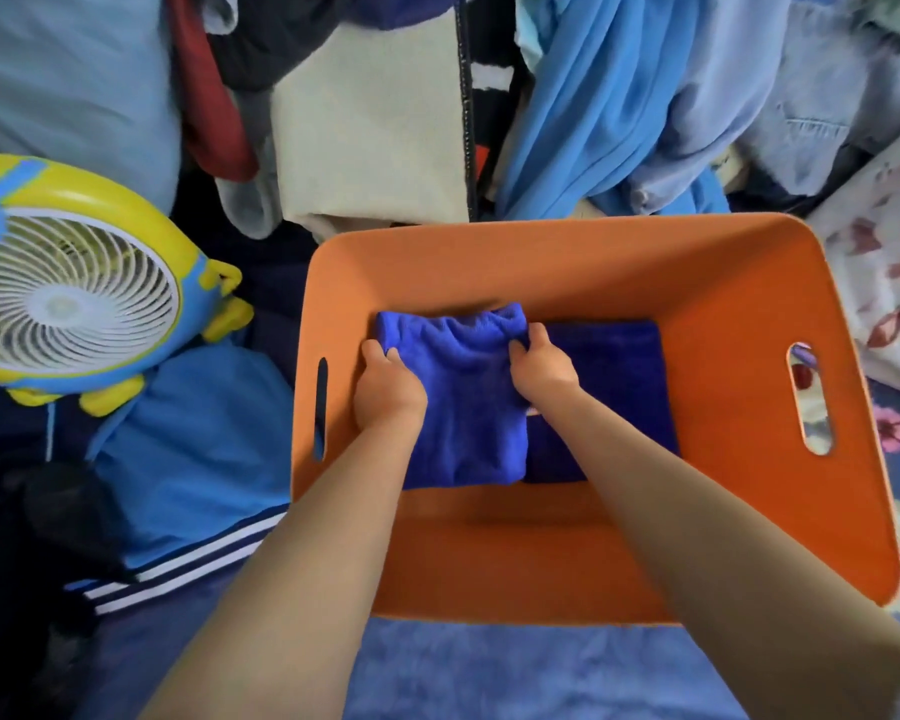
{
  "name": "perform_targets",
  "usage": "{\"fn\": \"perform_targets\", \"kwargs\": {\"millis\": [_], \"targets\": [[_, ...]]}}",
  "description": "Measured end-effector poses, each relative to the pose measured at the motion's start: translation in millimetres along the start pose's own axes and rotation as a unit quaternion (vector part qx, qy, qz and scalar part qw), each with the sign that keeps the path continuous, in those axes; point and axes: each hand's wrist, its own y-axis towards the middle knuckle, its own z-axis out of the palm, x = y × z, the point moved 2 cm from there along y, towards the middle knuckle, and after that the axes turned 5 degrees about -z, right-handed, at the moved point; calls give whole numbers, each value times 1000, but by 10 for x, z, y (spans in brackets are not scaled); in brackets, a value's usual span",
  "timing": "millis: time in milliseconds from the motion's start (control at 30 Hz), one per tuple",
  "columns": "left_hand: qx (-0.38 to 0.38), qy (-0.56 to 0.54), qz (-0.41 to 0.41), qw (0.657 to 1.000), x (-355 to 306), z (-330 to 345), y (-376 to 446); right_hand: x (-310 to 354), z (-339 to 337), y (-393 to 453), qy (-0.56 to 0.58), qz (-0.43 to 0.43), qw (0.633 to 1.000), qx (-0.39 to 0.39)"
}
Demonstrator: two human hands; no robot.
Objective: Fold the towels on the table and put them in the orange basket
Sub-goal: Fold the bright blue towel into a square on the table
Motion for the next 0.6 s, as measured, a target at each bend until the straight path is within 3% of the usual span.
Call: {"fn": "perform_targets", "kwargs": {"millis": [100,267,433,600], "targets": [[-9,22,-11,1000,29,76,63,-58,60,94,-23,27,999,31],[-19,26,-17,999,0,121,97,-150,107,16,133,54,985,95],[-47,31,-11,998,13,168,121,-266,153,-60,140,35,983,116],[-112,42,58,991,56,224,61,-300,272,-41,-13,-49,995,86]]}}
